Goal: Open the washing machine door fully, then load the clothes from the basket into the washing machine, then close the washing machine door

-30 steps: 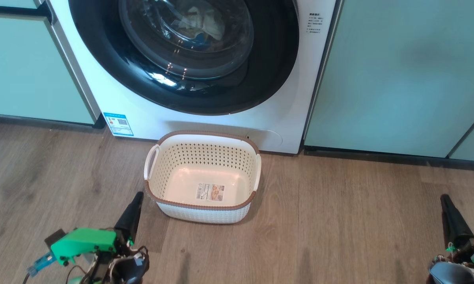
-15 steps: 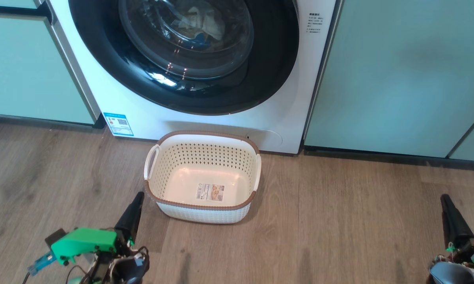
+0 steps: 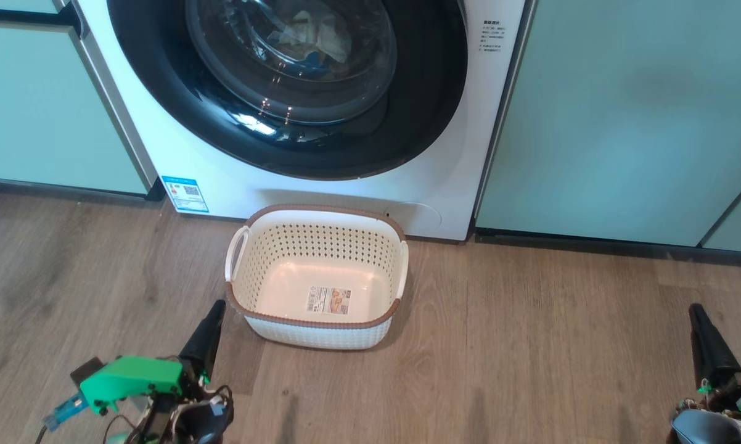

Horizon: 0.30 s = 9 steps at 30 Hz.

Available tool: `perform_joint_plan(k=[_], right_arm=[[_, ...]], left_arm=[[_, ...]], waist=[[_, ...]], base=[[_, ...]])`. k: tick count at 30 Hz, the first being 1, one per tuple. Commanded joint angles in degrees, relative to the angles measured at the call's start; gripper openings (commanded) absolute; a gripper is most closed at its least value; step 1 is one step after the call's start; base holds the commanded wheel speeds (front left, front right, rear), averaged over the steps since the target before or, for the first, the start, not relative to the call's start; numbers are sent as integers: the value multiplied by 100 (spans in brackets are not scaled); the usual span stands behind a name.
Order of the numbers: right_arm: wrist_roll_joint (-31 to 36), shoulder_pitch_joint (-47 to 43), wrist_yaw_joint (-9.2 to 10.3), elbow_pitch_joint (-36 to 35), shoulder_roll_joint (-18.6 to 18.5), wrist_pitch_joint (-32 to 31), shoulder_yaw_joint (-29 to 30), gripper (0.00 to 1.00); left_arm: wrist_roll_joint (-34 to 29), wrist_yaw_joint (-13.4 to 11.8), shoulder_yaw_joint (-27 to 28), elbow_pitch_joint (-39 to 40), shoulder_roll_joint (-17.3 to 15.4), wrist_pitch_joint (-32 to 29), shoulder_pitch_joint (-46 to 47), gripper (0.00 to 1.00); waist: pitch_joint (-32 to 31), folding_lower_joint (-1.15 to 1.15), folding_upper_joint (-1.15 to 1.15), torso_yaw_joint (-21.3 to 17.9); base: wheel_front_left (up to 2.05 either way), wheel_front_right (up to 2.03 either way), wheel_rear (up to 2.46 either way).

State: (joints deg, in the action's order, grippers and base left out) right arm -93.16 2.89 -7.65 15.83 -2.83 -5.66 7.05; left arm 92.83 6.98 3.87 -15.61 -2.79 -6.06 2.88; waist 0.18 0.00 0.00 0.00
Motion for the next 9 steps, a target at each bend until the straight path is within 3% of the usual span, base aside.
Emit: perform_joint_plan(k=[1,9], right_arm=[[64,325,16,-182,-39,-48,-96,0],[68,325,16,-182,-36,-52,-91,0]], left_arm=[[-44,51,238,157,-32,-21,329,0],[-47,51,241,157,-30,-24,329,0]], waist=[[0,0,0,0],[0,0,0,0]], base=[[0,0,0],[0,0,0]])
